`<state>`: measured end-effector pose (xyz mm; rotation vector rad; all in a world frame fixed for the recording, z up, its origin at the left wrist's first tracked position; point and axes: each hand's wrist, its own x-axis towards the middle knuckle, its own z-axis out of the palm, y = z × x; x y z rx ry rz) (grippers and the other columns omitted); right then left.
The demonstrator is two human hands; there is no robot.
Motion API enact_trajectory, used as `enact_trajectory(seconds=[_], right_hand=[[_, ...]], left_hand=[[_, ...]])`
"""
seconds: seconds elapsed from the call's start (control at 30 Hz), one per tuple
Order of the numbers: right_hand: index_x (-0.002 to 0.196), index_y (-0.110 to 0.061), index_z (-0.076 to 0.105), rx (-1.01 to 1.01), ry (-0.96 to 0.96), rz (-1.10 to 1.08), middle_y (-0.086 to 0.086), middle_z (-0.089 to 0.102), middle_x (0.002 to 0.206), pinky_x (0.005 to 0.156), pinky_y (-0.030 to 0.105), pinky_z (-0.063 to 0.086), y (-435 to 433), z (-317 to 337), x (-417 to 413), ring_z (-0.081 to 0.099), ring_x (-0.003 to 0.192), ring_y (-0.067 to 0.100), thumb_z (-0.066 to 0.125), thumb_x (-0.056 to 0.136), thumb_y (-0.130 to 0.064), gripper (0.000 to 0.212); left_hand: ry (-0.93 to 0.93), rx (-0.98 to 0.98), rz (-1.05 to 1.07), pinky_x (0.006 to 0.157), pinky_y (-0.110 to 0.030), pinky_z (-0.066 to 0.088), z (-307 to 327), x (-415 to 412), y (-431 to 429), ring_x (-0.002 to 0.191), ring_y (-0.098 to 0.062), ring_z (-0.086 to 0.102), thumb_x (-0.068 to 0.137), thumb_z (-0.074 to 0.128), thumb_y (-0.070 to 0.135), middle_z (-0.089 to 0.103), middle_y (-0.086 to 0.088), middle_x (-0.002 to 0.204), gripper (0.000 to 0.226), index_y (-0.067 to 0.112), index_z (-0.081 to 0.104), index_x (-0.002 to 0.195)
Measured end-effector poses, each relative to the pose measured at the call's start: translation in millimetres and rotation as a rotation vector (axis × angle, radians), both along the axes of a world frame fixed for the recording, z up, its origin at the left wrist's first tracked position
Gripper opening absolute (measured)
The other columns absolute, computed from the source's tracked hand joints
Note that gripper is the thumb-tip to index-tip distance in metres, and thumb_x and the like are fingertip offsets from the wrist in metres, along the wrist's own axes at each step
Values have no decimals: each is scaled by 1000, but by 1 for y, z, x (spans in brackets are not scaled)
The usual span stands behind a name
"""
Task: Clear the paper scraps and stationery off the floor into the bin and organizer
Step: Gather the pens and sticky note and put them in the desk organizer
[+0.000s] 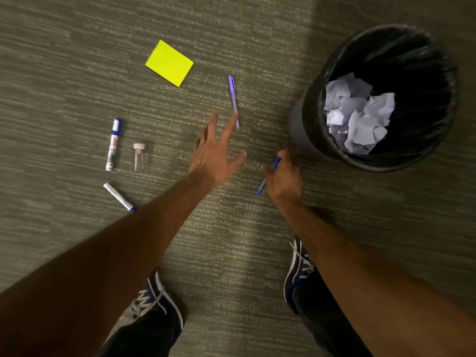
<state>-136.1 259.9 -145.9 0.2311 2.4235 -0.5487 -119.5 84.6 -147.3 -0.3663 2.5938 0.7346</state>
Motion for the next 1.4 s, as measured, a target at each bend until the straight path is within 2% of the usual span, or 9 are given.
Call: enact_trajectory(seconds=[0.17, 0.37, 0.67, 0.83, 0.9, 0.97, 1.2, 1.33, 1.4], right_hand=[[145, -3, 34, 11, 31, -166, 22, 57, 134, 99, 51, 49, -4, -44, -9, 59, 118, 38, 68, 93, -30, 67], [117, -4, 48, -68, 114, -256, 20, 66, 117, 89, 50, 55, -7, -65, -14, 65, 106, 37, 74, 85, -10, 42], [100, -19, 55, -309, 99, -247, 2, 66, 82, 71, 51, 58, -16, -60, -29, 67, 79, 27, 67, 83, 0, 28], [100, -31, 58, -462, 35, -328, -7, 61, 79, 65, 55, 61, -35, -30, -54, 69, 74, 23, 67, 86, 2, 37], [104, -28, 60, -528, 30, -360, -2, 64, 81, 65, 56, 61, -45, -15, -65, 69, 73, 22, 67, 88, 3, 36], [114, -17, 60, -593, 40, -343, 10, 62, 86, 69, 59, 60, -57, 1, -75, 67, 76, 28, 64, 90, 6, 33], [116, -10, 66, -638, 8, -273, 28, 66, 88, 73, 57, 60, -103, 43, -105, 69, 80, 42, 66, 88, 6, 32], [114, -8, 67, -694, -83, -242, 12, 65, 79, 60, 36, 59, -128, 51, -109, 65, 67, 21, 69, 87, 5, 31], [114, -7, 66, -724, -122, -217, 14, 67, 80, 66, 40, 60, -140, 54, -109, 66, 69, 24, 68, 87, 5, 30]], left_hand=[[-16, 101, 271, 106, -49, 42, -51, -44, 0, 133, -38, 44, 80, 78, 42, 34, -20, 149, 105, 15, 12, 156], [19, 32, 529, 87, -43, 48, -81, -80, -3, 114, -36, 60, 80, 76, 49, 61, -15, 126, 68, 10, 47, 127], [-13, -61, 428, 86, -43, 50, -79, -101, -7, 108, -39, 64, 95, 59, 29, 67, -19, 116, 30, 9, 57, 117], [-58, 467, 729, 75, -41, 60, -58, -98, -15, 83, -33, 71, 98, 56, 10, 69, -17, 92, 19, 16, 50, 82], [-81, 752, 872, 73, -47, 62, -42, -89, -17, 78, -31, 69, 100, 52, 2, 66, -23, 95, 25, 16, 45, 80], [-92, 882, 855, 63, -36, 63, -22, -79, -22, 78, -28, 70, 102, 50, 4, 69, -24, 102, 20, 14, 48, 85], [-185, 1057, 821, 82, -45, 60, 29, -49, -52, 95, -33, 73, 102, 48, 4, 73, -20, 105, 11, 10, 55, 95], [-184, 1067, 860, 83, -49, 58, 44, -39, -70, 97, -33, 73, 101, 51, 6, 73, -17, 107, 12, 13, 56, 92], [-168, 1059, 858, 80, -47, 59, 47, -33, -76, 94, -33, 74, 101, 52, 6, 74, -16, 107, 9, 12, 57, 96]])
